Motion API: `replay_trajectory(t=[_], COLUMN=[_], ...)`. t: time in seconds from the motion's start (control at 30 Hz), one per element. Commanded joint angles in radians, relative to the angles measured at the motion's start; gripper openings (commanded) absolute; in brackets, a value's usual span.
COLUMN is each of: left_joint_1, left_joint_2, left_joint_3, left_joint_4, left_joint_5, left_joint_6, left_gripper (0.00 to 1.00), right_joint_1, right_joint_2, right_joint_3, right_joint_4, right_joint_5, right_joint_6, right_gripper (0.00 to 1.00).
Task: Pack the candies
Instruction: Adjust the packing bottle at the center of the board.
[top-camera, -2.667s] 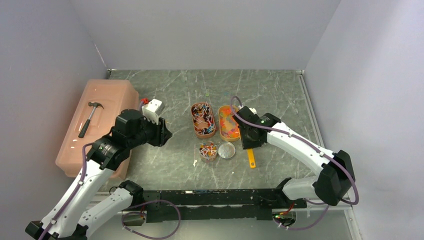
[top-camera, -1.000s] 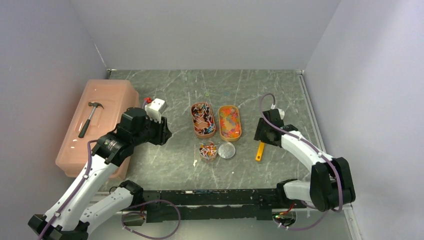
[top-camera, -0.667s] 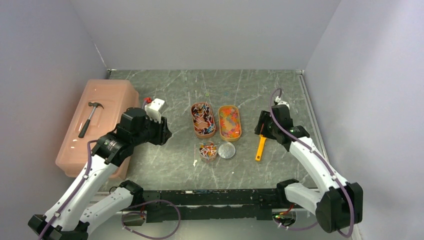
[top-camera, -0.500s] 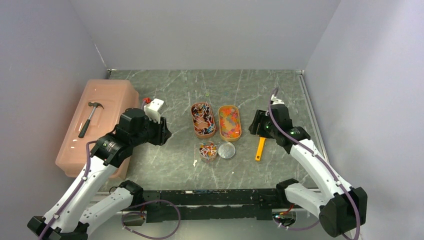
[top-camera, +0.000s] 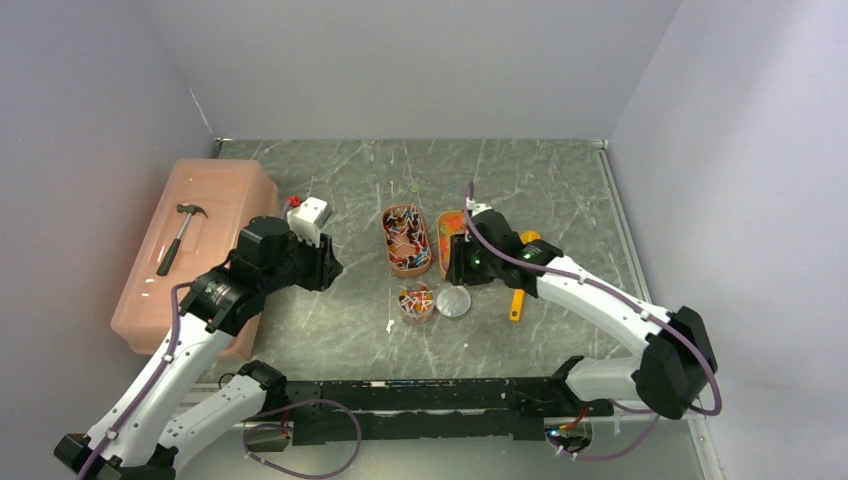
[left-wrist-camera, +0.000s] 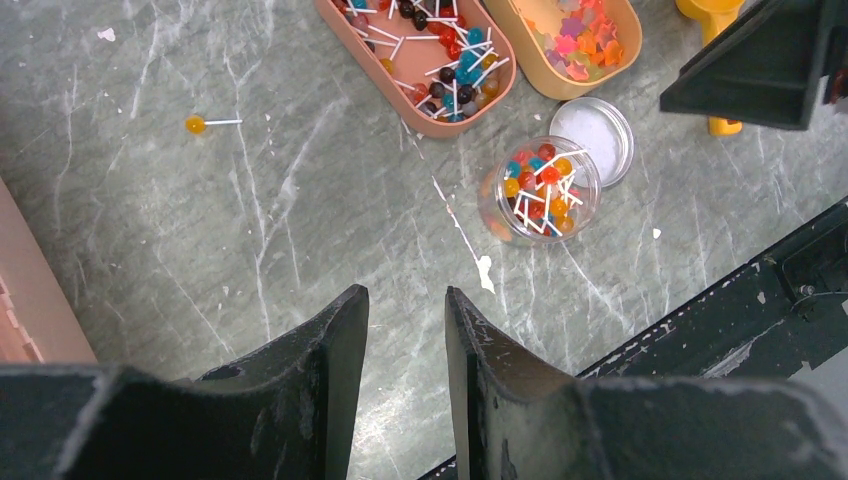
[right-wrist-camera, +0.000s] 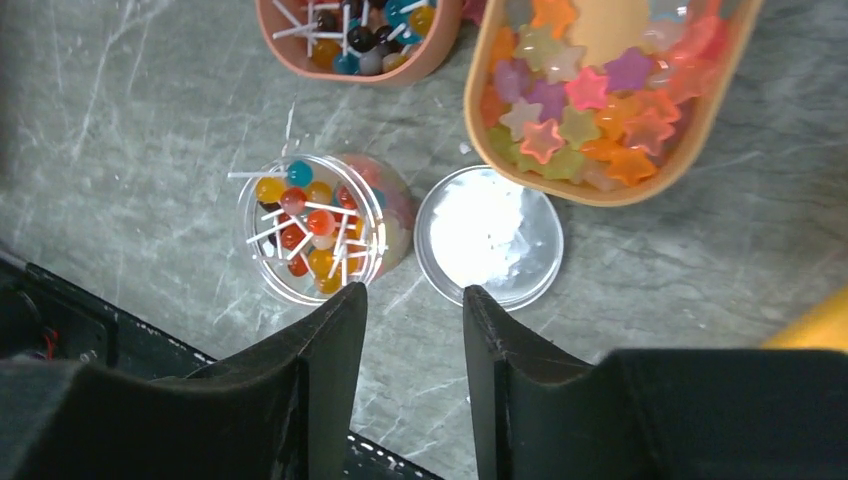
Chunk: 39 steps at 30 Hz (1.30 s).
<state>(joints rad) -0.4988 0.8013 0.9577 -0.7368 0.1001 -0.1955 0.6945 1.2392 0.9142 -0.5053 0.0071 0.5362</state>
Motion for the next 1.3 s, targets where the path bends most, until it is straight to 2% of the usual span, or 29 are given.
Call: replay_trajectory(t=[0.0,0.27,0.77,1.17,1.27], left_joint_1=[0.003,0.003,0.003,0.004,0.003], left_joint_2=[-0.014,-0.014,-0.010,-0.014,-0.014], left_joint_3=[0.007,0.007,0.007,0.007,0.007], left_joint_4=[0.030,0.030,0.031,0.031,0.031], left_joint_5=[0.001,0.002,0.008,0.006,0.006], left_joint_6=[0.014,0.013,0.013,0.014,0.014], left_gripper=[0.40,0.40,0.40,0.40,0.40], right_joint_1=[0.058,0.129,0.180,0.204,0.208], right_joint_2=[0.064,0.185,0.315,0.373,0.375], right_joint_3=[0.067,0.118,0.169,0.203,0.205], right_joint_4=[0.044,0.027,-0.025,-0.068,-0.071], right_joint_5=[0.018,0.034,0.098,0.137,0.140], right_joint_6=[0.018,0.020,0.022,0.019,0.020], right_gripper=[0.42,0.35,0.28,0.10,0.00])
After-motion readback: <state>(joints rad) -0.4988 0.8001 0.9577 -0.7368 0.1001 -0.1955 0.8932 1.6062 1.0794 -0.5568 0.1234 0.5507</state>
